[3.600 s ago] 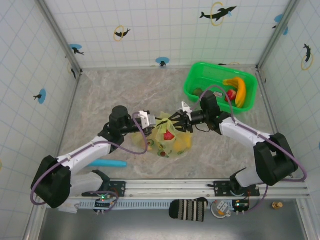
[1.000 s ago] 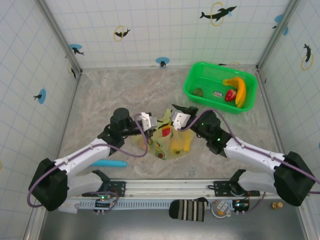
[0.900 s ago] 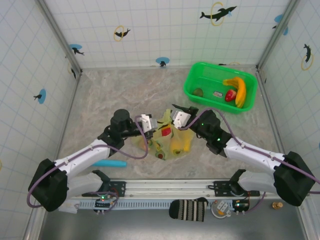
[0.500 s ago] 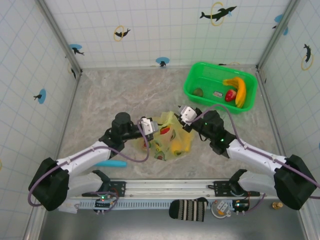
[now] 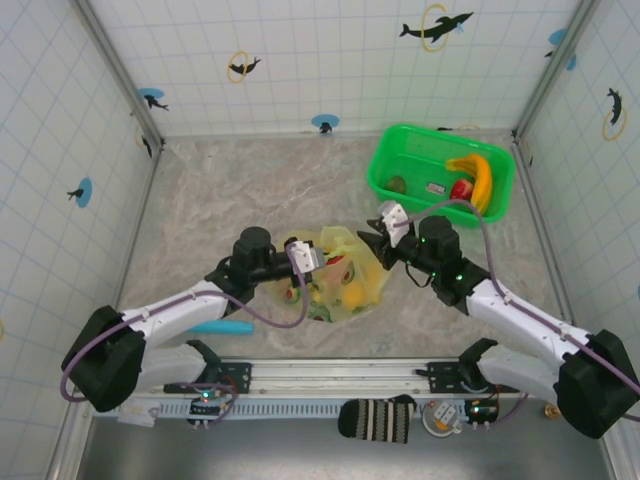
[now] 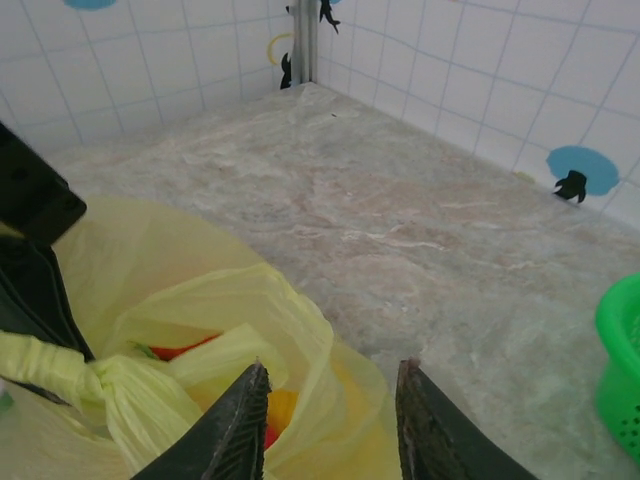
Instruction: Place the fake fruits into the plastic bag and tie a complex knot
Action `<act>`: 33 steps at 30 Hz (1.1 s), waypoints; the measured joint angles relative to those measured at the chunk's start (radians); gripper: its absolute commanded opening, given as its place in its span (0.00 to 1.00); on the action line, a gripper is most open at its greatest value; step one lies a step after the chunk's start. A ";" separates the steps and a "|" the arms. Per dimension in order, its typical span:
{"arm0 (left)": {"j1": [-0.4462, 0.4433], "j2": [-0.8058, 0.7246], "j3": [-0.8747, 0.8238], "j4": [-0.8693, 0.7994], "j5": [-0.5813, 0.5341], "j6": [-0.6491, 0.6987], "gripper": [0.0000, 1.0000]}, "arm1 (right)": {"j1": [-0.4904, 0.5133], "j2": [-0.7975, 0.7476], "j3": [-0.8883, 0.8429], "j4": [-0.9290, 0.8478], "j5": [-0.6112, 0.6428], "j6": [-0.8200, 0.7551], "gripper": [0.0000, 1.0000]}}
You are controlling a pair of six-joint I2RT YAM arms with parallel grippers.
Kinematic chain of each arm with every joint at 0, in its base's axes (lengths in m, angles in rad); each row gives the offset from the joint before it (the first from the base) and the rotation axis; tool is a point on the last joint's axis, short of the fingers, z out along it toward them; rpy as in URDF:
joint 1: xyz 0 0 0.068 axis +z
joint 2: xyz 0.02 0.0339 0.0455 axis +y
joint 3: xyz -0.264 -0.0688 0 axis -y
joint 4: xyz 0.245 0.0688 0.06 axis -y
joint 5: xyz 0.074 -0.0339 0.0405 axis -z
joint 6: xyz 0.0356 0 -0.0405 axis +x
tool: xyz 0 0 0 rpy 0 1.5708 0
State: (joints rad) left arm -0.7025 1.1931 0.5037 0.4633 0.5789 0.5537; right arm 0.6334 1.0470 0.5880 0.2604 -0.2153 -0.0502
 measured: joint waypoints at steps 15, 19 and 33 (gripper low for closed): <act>-0.067 -0.049 -0.013 -0.030 -0.079 0.118 0.00 | -0.126 0.365 0.503 -0.399 -0.405 0.524 0.30; -0.079 -0.091 -0.023 -0.034 -0.113 0.161 0.00 | -0.112 0.402 0.465 -0.421 -0.462 0.658 0.31; -0.171 -0.127 -0.036 -0.089 -0.251 0.338 0.00 | -0.046 0.401 0.335 -0.428 -0.523 0.838 0.50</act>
State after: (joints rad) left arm -0.8738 1.0657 0.4679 0.3740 0.3275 0.8921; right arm 0.5877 1.4479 0.9234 -0.1677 -0.7383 0.7876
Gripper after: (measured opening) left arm 0.052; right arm 0.477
